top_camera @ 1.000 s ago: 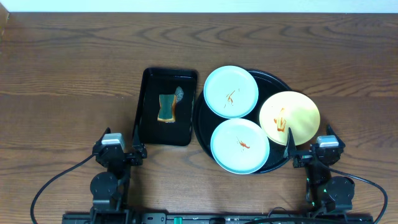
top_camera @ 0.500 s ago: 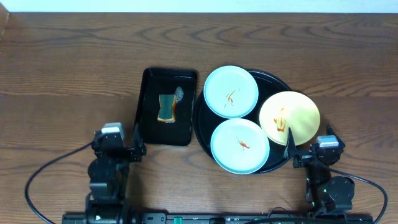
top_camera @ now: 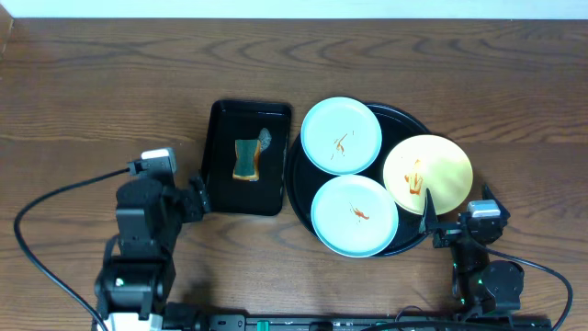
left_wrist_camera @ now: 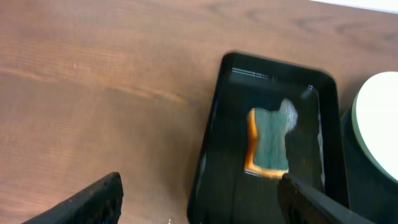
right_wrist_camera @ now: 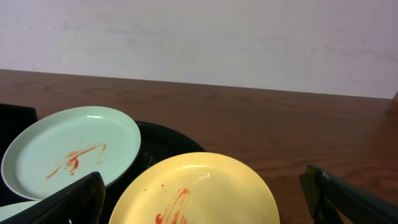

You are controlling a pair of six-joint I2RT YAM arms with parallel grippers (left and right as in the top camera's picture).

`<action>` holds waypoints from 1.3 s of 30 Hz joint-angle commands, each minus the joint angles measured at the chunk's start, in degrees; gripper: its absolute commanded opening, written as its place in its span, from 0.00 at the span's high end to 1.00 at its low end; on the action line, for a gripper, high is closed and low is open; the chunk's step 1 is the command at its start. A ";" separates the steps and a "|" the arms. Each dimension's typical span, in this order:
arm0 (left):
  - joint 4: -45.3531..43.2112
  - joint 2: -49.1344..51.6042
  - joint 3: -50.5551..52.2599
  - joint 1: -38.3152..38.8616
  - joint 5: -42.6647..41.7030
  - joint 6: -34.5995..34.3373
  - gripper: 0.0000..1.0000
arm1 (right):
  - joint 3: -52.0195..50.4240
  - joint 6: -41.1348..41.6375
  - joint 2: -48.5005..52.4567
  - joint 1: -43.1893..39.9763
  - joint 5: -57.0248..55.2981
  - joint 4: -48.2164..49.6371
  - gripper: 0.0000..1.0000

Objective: Clean dirty plates on tray and stack at the side
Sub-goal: 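Move the left gripper over the sponge in the black tray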

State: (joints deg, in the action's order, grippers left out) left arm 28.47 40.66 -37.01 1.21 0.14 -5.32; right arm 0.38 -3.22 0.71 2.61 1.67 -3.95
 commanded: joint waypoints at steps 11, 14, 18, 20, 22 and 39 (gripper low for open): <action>14.01 12.90 -18.05 -0.28 -6.03 -0.72 0.20 | -0.07 -0.50 -0.33 0.48 0.26 -0.20 0.01; 14.45 15.47 -20.26 -0.28 -8.57 -0.72 0.20 | -0.07 -0.50 -0.33 0.48 0.26 -0.20 0.01; 14.84 17.03 -20.57 -0.28 -9.62 -0.74 0.20 | -0.07 -0.50 -0.33 0.48 0.26 -0.20 0.01; 15.63 17.20 -20.55 -0.28 -9.60 -0.74 0.20 | -0.07 -0.50 -0.33 0.48 0.26 -0.20 0.01; 16.17 17.20 -20.55 -0.28 -9.60 -0.76 0.20 | -0.07 -0.50 -0.33 0.48 0.26 -0.20 0.01; 29.05 17.27 -20.55 -0.28 -11.74 -1.11 0.20 | -0.07 -0.50 -0.33 0.48 0.26 -0.22 0.01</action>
State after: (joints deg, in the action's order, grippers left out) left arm 56.21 57.98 -56.21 1.21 -10.33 -5.98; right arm 0.38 -3.22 0.71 2.61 1.67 -3.92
